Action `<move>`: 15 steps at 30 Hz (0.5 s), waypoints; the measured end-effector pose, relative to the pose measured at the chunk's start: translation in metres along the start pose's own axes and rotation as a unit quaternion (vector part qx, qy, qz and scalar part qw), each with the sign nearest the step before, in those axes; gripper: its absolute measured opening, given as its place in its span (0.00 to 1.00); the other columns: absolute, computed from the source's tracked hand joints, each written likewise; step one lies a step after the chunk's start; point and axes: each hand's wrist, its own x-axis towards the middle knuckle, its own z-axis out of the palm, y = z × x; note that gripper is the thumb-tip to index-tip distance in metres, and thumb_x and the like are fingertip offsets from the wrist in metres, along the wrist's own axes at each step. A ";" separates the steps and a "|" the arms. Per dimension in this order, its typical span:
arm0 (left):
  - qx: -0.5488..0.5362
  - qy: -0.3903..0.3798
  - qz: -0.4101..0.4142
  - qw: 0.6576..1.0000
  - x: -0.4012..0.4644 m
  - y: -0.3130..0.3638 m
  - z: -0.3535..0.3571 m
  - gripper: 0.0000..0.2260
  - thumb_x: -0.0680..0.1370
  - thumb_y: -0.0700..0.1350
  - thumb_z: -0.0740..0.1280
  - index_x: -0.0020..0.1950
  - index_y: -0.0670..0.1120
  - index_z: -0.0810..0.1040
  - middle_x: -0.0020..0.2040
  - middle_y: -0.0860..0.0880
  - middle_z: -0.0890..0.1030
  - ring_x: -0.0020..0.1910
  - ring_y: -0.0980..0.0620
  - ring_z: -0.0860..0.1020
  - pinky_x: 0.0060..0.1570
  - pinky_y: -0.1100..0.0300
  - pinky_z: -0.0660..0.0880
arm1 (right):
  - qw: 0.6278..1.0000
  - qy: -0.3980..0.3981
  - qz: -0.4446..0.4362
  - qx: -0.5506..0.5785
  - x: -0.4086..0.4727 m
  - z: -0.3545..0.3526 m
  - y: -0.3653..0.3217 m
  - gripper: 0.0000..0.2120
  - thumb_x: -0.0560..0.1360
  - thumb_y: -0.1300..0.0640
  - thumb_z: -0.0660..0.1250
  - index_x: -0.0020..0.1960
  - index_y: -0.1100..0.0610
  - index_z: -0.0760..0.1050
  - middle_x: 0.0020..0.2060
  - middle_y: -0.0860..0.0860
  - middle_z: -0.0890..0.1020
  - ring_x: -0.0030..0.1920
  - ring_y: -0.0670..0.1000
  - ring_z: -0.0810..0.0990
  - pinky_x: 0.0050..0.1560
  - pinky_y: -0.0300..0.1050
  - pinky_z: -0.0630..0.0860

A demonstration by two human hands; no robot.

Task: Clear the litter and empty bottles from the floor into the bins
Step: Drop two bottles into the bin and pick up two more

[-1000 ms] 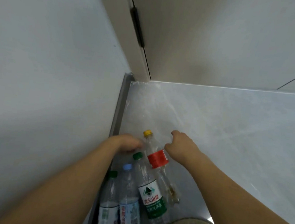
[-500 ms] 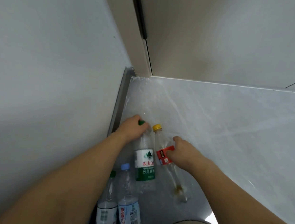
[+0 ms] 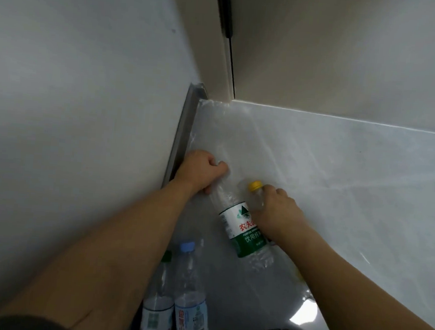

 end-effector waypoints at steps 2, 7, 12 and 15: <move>-0.005 0.001 -0.002 1.000 0.000 0.002 0.002 0.15 0.72 0.50 0.67 0.31 0.42 0.72 0.24 0.36 0.76 0.19 0.44 0.77 0.21 0.53 0.76 | 1.000 0.003 0.002 -0.015 0.001 -0.004 0.005 0.23 0.76 0.45 0.61 0.66 0.56 0.66 0.61 0.57 0.71 0.60 0.59 0.72 0.58 0.54 0.73; -0.006 0.007 -0.012 1.000 -0.002 0.004 0.004 0.17 0.73 0.50 0.66 0.28 0.43 0.71 0.22 0.38 0.75 0.22 0.41 0.79 0.24 0.55 0.77 | 0.999 0.039 0.006 0.009 0.001 -0.019 0.027 0.14 0.76 0.49 0.61 0.55 0.57 0.71 0.53 0.56 0.73 0.53 0.59 0.75 0.50 0.50 0.75; 0.018 0.056 -0.042 0.997 -0.009 0.016 0.010 0.21 0.74 0.52 0.63 0.25 0.40 0.75 0.20 0.43 0.76 0.23 0.45 0.79 0.29 0.59 0.78 | 0.990 0.104 0.002 0.098 -0.003 -0.046 0.044 0.12 0.75 0.47 0.61 0.39 0.54 0.67 0.41 0.55 0.74 0.41 0.57 0.75 0.38 0.45 0.69; 0.040 0.057 -0.078 0.994 -0.009 0.030 0.015 0.21 0.73 0.54 0.63 0.31 0.39 0.81 0.25 0.43 0.80 0.31 0.46 0.82 0.37 0.60 0.78 | 0.984 0.134 -0.008 0.120 -0.016 -0.078 0.053 0.14 0.76 0.46 0.65 0.42 0.56 0.69 0.40 0.54 0.74 0.42 0.56 0.73 0.40 0.45 0.66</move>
